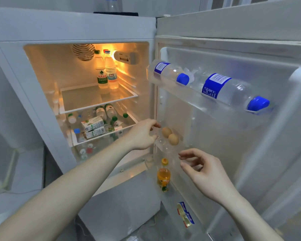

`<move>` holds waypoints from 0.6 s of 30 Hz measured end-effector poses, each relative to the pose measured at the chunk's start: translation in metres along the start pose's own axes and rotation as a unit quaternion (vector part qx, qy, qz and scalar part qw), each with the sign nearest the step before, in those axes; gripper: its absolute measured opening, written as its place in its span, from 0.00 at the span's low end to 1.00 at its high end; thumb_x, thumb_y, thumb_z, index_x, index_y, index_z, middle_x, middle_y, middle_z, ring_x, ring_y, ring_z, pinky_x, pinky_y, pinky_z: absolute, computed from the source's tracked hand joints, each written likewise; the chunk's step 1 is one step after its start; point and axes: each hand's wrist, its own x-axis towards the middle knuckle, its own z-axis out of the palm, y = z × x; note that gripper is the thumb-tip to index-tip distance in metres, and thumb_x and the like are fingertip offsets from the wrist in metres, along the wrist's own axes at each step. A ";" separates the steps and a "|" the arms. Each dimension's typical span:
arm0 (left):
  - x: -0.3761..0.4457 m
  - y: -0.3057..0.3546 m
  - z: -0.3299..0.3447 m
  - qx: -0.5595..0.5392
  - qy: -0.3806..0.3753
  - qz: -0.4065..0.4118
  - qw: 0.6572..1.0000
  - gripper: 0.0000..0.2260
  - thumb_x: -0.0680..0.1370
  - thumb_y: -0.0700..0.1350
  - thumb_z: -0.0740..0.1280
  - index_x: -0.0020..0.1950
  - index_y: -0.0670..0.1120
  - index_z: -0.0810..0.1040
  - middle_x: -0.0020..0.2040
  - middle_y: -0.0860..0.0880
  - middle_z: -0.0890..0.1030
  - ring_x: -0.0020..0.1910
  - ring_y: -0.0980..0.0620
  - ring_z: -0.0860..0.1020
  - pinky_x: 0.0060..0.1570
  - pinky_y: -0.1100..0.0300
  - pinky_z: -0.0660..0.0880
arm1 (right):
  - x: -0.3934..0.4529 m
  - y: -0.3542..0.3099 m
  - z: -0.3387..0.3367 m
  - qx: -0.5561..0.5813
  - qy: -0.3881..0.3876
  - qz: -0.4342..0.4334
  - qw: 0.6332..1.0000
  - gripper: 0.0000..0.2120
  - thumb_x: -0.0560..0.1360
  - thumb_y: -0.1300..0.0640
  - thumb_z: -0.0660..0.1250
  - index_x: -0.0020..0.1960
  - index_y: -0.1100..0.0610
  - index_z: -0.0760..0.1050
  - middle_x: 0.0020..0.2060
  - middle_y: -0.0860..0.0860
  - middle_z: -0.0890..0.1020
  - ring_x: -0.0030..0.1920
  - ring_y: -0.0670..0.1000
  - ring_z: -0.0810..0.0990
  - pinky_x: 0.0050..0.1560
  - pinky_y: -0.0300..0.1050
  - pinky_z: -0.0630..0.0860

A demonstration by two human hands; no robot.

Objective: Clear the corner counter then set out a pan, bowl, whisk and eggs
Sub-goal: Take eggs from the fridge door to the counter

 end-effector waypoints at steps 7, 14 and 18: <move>0.059 0.005 0.029 0.056 -0.065 0.037 0.996 0.22 0.78 0.46 0.66 0.72 0.50 0.73 0.69 0.47 0.76 0.66 0.45 0.75 0.64 0.55 0.72 | 0.016 0.018 0.000 -0.019 -0.014 0.027 0.999 0.08 0.74 0.53 0.73 0.50 0.41 0.81 0.46 0.33 0.83 0.46 0.40 0.81 0.44 0.31 0.74; 0.089 -0.003 0.045 0.086 -0.120 0.061 0.987 0.18 0.78 0.50 0.68 0.67 0.50 0.76 0.63 0.46 0.79 0.61 0.42 0.78 0.59 0.51 0.75 | 0.023 0.028 -0.003 -0.020 -0.023 0.036 0.999 0.10 0.74 0.58 0.74 0.50 0.44 0.82 0.47 0.37 0.84 0.45 0.43 0.82 0.42 0.30 0.74; 0.097 -0.006 0.048 0.079 -0.124 0.064 0.987 0.17 0.76 0.50 0.73 0.64 0.50 0.76 0.59 0.47 0.81 0.57 0.44 0.78 0.55 0.52 0.76 | 0.035 0.025 -0.003 -0.042 -0.013 0.030 0.999 0.10 0.74 0.56 0.74 0.51 0.43 0.81 0.47 0.33 0.83 0.46 0.41 0.82 0.40 0.32 0.75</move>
